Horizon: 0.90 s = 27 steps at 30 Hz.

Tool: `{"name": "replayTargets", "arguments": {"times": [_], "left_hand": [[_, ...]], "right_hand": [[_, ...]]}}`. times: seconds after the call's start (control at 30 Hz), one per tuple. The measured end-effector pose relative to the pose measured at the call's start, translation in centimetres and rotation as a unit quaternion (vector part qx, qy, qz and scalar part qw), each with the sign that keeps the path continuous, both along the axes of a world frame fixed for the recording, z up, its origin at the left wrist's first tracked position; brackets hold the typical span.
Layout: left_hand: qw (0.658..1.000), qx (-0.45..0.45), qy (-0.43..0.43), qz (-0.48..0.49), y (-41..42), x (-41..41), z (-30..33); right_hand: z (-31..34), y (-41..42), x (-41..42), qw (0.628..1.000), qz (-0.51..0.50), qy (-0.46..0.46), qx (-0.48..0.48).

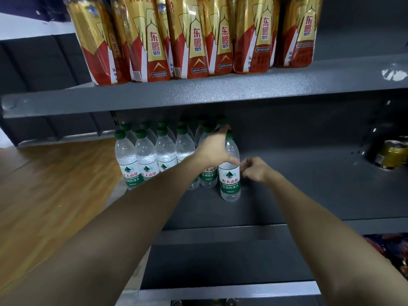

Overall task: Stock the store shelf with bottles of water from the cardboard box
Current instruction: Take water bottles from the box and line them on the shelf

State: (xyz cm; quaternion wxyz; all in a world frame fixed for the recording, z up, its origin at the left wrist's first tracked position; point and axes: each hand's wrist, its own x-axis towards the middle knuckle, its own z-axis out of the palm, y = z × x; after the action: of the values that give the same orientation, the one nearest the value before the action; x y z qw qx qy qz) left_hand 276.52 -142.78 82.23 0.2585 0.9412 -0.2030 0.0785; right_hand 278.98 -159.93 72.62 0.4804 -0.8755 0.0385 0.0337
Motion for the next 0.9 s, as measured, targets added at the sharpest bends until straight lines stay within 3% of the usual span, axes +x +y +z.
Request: {"name": "replayTargets", "arguments": {"times": [0.17, 0.5, 0.7, 0.9], "left_hand": [[0.993, 0.081, -0.048, 0.065, -1.1, 1.4, -0.1], [0.978, 0.157, -0.051, 0.124, -3.9, 3.9, 0.4], [0.979, 0.150, -0.007, 0.139, -4.4, 4.4, 0.7], [0.980, 0.129, -0.049, 0.145, -3.7, 4.3, -1.0]], "right_hand": [[0.0, 1.1, 1.5, 1.000, -0.003, -0.014, -0.018], [-1.2, 1.4, 4.1, 0.999, -0.036, -0.003, 0.009], [-1.7, 1.2, 4.5, 0.999, -0.053, -0.004, 0.005], [-1.5, 1.6, 2.7, 0.997, -0.079, 0.000, 0.003]]}}
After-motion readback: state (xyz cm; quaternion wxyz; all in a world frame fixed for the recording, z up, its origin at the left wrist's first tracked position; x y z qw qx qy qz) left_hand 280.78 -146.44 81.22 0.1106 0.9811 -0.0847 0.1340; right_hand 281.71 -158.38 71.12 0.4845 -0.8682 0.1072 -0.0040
